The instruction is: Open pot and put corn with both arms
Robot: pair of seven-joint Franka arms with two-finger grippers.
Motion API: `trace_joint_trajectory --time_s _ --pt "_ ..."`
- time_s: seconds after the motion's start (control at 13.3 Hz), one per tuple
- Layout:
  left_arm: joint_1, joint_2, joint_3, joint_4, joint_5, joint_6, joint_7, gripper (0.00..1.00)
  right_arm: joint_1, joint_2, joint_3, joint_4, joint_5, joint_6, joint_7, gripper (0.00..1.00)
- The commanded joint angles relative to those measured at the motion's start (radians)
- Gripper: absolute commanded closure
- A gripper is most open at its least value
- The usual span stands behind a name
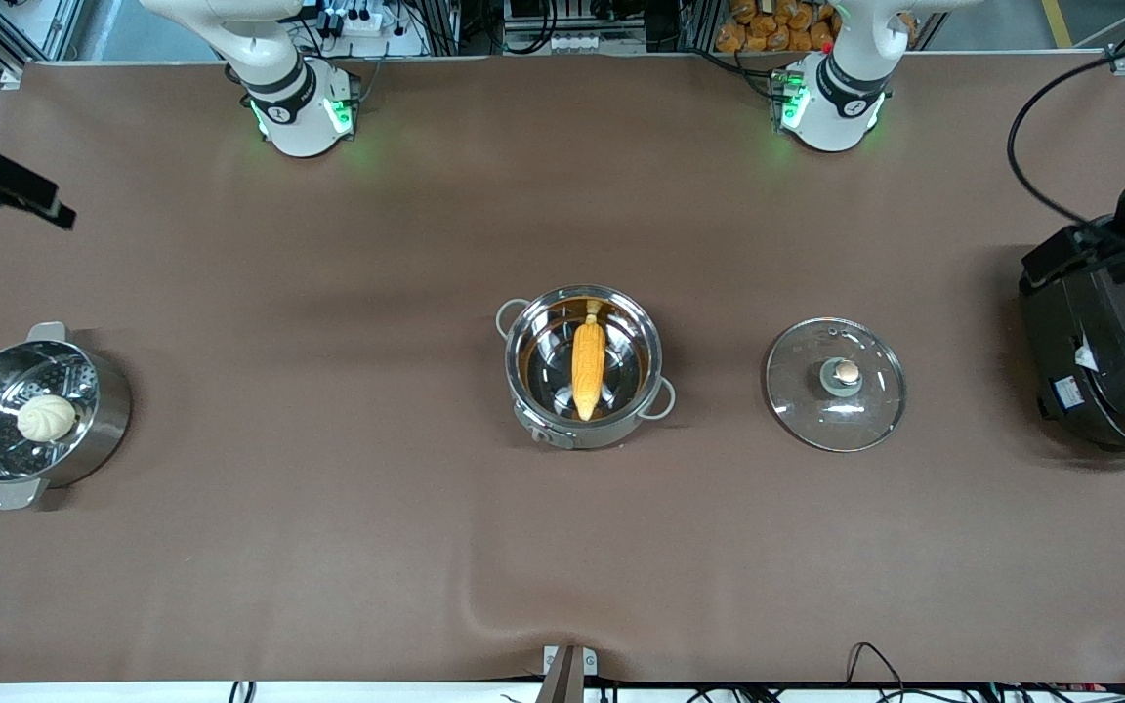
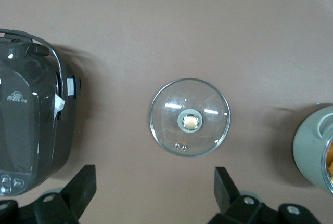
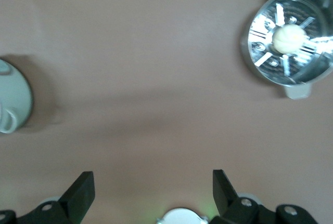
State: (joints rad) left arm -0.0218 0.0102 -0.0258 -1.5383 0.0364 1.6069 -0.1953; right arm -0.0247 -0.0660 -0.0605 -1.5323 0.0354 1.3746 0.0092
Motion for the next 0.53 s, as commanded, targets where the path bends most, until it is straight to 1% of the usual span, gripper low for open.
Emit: trace_joint_trajectory --time_s 0.0,0.08,0.23,0.38,0.45 --pt "0.013 -0.019 -0.006 0.018 -0.024 -0.056 0.03 0.0 -0.036 -0.001 0.024 0.012 -0.065 -0.023 -0.136 0.0" --pt "0.014 -0.018 -0.006 0.018 -0.024 -0.064 0.039 0.0 -0.078 -0.005 0.027 0.014 -0.052 -0.023 -0.167 0.0" --pt "0.014 -0.027 -0.006 0.012 -0.024 -0.071 0.108 0.0 -0.119 -0.005 0.025 0.02 0.038 -0.022 -0.155 0.0" --pt "0.007 -0.026 -0.009 0.015 -0.024 -0.071 0.111 0.0 -0.112 -0.005 0.027 0.02 0.032 0.003 -0.156 0.0" --pt "0.003 -0.024 -0.017 0.02 -0.021 -0.07 0.111 0.0 -0.11 -0.005 0.03 0.02 0.023 0.042 -0.158 0.0"
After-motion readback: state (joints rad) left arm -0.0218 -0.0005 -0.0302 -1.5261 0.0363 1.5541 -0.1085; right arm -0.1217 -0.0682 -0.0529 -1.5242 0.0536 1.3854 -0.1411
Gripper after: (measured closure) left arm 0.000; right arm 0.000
